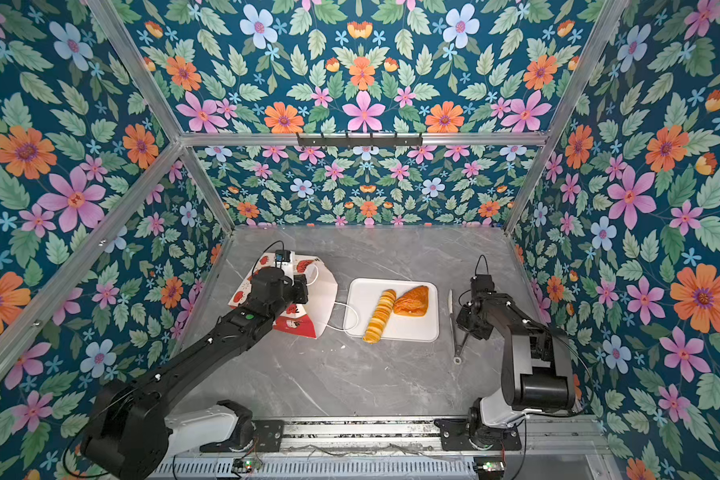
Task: Take the fake bread out of the paper bag
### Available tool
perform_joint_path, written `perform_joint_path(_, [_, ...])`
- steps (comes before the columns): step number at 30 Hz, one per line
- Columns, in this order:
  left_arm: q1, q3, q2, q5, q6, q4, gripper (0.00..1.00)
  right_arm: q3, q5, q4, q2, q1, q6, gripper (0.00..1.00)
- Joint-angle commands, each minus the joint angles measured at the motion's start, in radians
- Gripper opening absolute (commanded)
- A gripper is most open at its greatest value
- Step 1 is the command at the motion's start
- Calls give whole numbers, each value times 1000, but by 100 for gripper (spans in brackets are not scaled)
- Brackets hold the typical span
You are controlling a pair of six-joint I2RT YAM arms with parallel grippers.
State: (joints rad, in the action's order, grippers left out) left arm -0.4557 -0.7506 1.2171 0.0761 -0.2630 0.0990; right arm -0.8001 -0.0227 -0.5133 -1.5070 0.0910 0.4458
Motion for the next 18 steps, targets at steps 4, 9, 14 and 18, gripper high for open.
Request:
perform_joint_path(4, [15, -3, 13, -19, -5, 47, 0, 56, -81, 27, 124, -3, 25, 59])
perform_joint_path(9, [20, -3, 21, -25, -8, 53, 0, 44, -102, -44, 178, -34, -2, 71])
perform_joint_path(14, [20, -4, 21, -34, -13, 57, 0, 26, -118, -88, 139, -50, -19, 77])
perform_joint_path(18, [20, -5, 14, -36, -13, 51, 0, 9, -80, -125, 111, -81, -16, 77])
